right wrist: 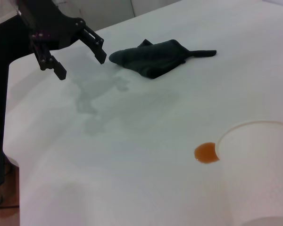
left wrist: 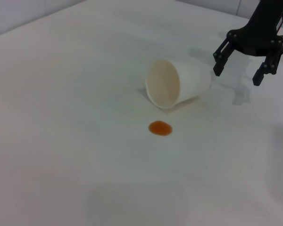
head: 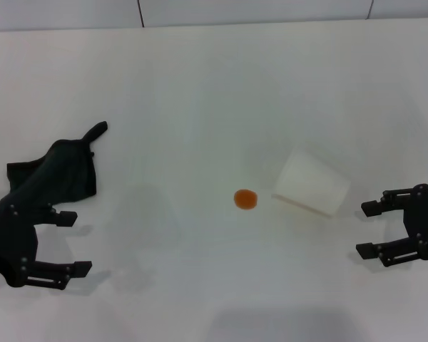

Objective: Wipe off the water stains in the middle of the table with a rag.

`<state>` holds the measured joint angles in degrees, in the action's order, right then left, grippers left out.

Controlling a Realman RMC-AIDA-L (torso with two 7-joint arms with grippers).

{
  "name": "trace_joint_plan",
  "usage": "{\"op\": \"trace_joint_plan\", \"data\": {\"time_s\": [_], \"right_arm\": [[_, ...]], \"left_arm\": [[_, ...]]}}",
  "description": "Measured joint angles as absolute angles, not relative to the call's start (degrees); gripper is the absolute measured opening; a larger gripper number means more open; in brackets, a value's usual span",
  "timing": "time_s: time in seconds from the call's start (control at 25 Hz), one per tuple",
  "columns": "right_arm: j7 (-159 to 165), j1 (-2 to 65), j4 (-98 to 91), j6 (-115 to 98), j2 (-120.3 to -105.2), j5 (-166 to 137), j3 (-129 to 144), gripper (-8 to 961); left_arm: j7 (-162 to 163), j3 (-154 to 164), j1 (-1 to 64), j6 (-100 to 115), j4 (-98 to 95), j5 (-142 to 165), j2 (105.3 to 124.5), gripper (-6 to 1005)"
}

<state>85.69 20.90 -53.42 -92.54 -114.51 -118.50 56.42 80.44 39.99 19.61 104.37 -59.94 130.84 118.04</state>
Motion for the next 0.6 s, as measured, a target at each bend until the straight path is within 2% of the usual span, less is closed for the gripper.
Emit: {"op": "trace_joint_plan", "data": {"time_s": [0.6], "right_arm": [[85.69, 21.13, -53.44, -91.26, -114.87, -118.21, 56.52, 794]], "left_arm": [[80.42, 39.99, 19.69, 103.79, -59.94, 131.23, 118.13, 888]]}}
